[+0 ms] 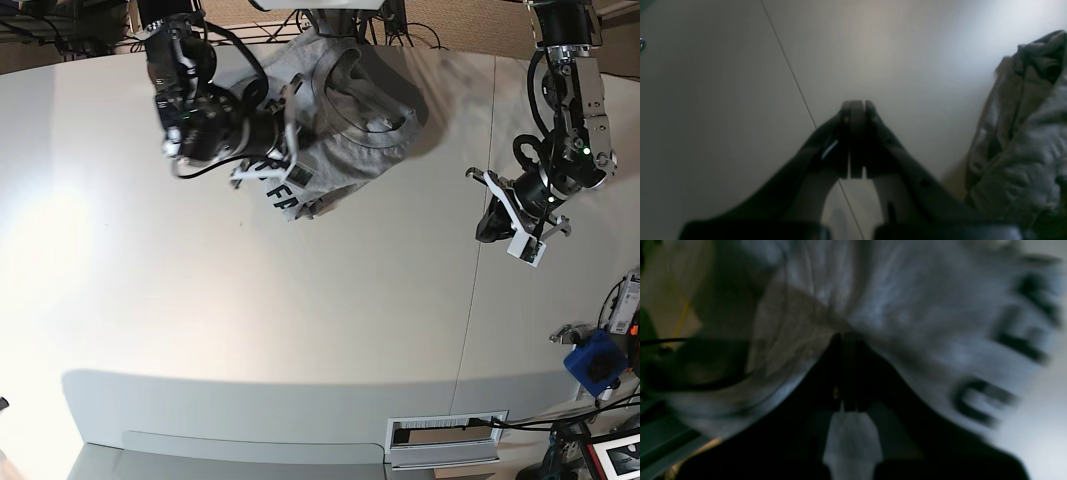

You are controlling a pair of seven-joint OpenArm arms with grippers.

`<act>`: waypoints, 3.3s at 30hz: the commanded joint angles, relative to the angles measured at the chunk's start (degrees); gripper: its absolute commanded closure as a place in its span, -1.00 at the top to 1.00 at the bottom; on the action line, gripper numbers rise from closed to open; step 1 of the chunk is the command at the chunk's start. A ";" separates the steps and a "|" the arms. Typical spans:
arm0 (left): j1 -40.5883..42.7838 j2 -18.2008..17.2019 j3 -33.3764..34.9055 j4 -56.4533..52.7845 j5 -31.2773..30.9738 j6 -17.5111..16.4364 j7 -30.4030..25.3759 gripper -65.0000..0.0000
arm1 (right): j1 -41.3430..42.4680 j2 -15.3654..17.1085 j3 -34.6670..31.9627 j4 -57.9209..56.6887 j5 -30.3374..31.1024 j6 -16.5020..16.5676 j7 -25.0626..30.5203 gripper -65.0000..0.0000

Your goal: Fold the T-shirt properly

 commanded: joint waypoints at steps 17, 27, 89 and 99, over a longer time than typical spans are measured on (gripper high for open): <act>-0.13 2.08 -0.33 0.72 -2.01 -0.22 -0.39 -1.00 | 10.25 2.91 -17.11 -2.16 -8.66 0.03 3.82 -1.00; 0.35 2.38 -0.33 0.72 -2.84 -0.22 -0.33 -1.00 | 10.93 7.26 -16.39 -12.52 -10.56 0.03 4.50 -1.00; 0.33 2.21 -0.33 0.72 -4.35 -1.27 0.07 -1.00 | 10.91 10.75 74.29 -14.01 7.30 0.03 4.63 -1.00; 0.33 2.21 -0.33 0.72 -4.33 -1.29 0.13 -1.00 | 10.78 12.04 60.15 -27.12 -5.86 -7.34 6.08 -1.00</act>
